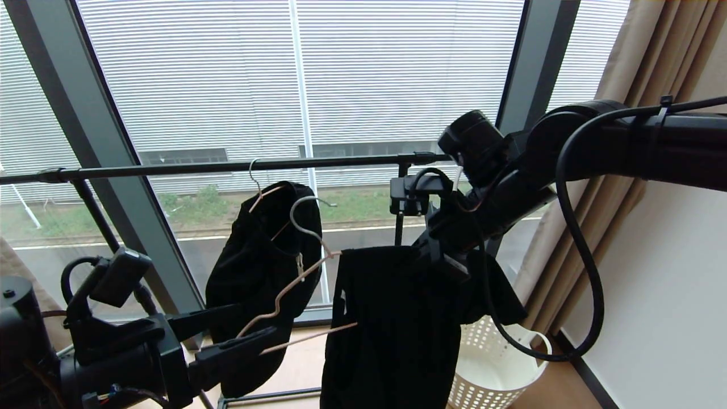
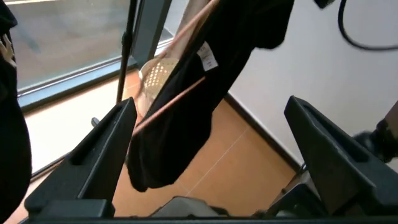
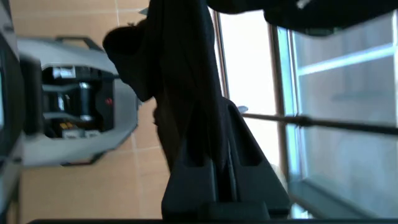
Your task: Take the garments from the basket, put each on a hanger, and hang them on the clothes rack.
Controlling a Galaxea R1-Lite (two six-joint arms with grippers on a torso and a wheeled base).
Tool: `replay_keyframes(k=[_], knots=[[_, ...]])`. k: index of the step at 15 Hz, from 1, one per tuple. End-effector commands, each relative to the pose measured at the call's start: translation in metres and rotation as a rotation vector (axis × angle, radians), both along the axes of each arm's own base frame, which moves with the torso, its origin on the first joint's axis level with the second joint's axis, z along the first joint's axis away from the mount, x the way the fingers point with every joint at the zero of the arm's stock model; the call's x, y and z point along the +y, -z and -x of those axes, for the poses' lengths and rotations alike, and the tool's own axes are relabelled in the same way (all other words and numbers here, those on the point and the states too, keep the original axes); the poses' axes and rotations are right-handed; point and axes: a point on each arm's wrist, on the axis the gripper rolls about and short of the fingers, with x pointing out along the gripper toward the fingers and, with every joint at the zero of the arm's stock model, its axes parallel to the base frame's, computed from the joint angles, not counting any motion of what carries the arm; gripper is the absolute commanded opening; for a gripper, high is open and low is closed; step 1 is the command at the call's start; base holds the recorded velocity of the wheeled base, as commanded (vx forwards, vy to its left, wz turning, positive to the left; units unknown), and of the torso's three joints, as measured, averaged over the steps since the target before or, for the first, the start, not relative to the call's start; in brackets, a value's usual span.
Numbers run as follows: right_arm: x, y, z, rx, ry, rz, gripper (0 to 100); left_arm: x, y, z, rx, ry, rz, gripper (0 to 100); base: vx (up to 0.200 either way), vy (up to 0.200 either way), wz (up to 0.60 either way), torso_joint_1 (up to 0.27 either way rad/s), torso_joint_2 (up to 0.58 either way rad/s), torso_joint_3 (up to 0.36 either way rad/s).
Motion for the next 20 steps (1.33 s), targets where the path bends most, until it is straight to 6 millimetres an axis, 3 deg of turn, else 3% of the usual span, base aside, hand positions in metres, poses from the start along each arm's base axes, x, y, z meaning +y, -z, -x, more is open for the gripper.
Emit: replay_keyframes(k=[1, 2, 6, 7, 12, 20], knots=[[-0.001, -0.008, -0.003, -0.007, 0.061, -0.015, 0, 0.001, -0.006, -0.004, -0.013, -0.015, 0.020, 100, 0.000, 0.000, 0.00, 0.000, 0.00, 0.000], [-0.004, -0.013, -0.003, 0.046, 0.162, -0.047, 0, -0.002, 0.001, -0.009, 0.036, -0.011, 0.015, 100, 0.000, 0.000, 0.00, 0.000, 0.00, 0.000], [-0.024, -0.011, -0.002, 0.074, 0.206, -0.032, 0, -0.008, 0.025, -0.023, 0.156, 0.012, -0.023, 100, 0.000, 0.000, 0.00, 0.000, 0.00, 0.000], [-0.030, -0.003, 0.002, 0.112, 0.216, -0.008, 0, -0.012, 0.041, -0.033, 0.228, 0.015, -0.053, 100, 0.000, 0.000, 0.00, 0.000, 0.00, 0.000], [-0.039, 0.007, 0.022, 0.097, 0.187, -0.071, 0, -0.028, 0.053, -0.035, 0.266, 0.049, -0.096, 100, 0.000, 0.000, 0.00, 0.000, 0.00, 0.000], [-0.050, -0.009, 0.044, 0.031, 0.178, -0.116, 0, -0.060, 0.074, -0.042, 0.252, -0.032, -0.199, 100, 0.000, 0.000, 0.00, 0.000, 0.00, 0.000]])
